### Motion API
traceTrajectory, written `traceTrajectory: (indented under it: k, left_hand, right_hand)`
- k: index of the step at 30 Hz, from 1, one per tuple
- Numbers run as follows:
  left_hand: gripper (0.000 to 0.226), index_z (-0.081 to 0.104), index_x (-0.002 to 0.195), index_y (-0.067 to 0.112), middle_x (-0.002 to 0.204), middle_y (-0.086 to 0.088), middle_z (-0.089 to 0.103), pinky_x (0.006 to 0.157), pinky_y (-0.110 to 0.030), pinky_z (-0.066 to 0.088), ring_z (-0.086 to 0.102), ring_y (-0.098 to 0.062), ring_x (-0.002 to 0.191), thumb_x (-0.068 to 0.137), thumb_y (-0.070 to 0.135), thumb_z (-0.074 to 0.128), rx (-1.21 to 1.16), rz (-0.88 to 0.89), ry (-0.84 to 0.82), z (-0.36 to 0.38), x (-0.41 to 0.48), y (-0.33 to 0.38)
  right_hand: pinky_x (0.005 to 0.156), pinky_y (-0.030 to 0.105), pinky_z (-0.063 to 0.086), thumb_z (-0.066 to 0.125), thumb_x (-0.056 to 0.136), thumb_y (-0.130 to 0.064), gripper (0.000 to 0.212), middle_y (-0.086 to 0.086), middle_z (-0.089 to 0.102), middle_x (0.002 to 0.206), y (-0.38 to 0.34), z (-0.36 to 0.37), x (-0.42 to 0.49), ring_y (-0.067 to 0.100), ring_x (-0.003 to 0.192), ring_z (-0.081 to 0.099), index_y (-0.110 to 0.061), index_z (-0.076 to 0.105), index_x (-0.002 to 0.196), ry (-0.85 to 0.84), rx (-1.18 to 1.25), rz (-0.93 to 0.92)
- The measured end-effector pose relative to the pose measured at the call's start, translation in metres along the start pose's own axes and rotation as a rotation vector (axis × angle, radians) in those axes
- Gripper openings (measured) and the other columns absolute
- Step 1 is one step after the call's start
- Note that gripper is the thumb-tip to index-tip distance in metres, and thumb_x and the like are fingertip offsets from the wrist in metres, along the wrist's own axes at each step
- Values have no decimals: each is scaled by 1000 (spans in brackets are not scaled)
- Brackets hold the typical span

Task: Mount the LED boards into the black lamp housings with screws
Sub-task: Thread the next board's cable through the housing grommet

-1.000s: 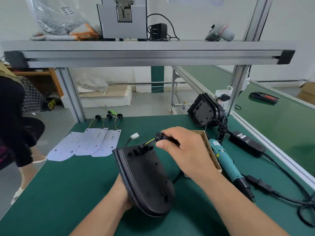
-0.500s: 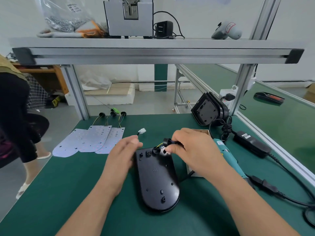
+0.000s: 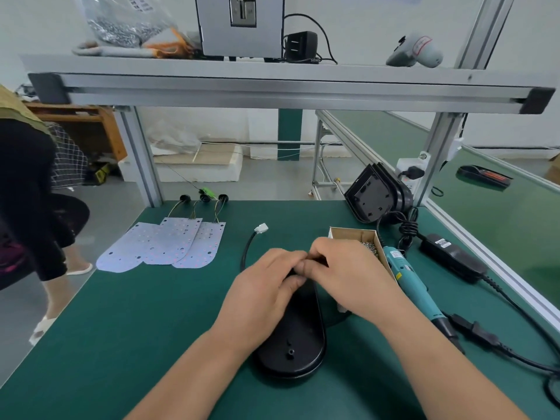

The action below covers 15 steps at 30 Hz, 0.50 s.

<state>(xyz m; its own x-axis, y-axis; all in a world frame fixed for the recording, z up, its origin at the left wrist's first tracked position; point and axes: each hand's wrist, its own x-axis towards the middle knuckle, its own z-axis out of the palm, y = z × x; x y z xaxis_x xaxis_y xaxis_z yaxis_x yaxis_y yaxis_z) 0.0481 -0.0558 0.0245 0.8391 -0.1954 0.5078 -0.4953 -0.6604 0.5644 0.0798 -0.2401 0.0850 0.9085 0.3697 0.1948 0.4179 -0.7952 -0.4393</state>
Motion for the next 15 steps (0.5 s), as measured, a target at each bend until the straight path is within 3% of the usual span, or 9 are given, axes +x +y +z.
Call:
traceTrajectory:
  k: [3,6,8,11,13,15]
  left_hand:
    - [21,69,124,29,115,17,65,91,-36,53,64,-8,109,104,30,65,-18,-34,17,0,1,-1]
    - [15,69,114,33,109,18,66,90,-33,52,64,-9,107,101,31,61,-33,-58,55,2,2,-3]
    - [17,68,109,34,109,20,68,93,-29,49,63,-9,110,98,25,59,-55,-87,72,3,2,-4]
    - [25,67,112,40,113,26,68,97,-24,46,60,-2,115,96,24,57,-91,-134,63,4,0,-4]
    - [25,66,114,42,112,24,68,106,-30,46,57,-1,118,98,25,57,-78,-169,38,4,2,-6]
    - [26,66,117,45,116,25,67,120,-41,29,47,3,134,100,27,57,-42,-205,3,5,3,-10]
  right_hand:
    - [52,23,33,59,104,-37,20,-6,60,69,-1,-5,-3,-6,61,61,-26,64,88,-52,88,-16]
    - [64,32,43,54,107,-34,20,-8,59,76,-5,-4,-5,9,71,60,-23,61,92,-7,-72,-124]
    - [74,42,48,50,109,-35,23,-5,62,87,-8,1,-5,19,81,59,-19,60,97,59,-198,-195]
    - [73,45,49,46,111,-34,26,-2,61,88,-9,4,-6,24,83,58,-16,59,97,107,-241,-243]
    - [72,45,50,47,111,-33,26,-2,63,88,-6,4,-5,24,83,58,-16,62,98,122,-221,-245]
    - [73,44,50,47,110,-32,25,-3,64,89,-4,4,-4,23,83,58,-16,63,99,126,-212,-244]
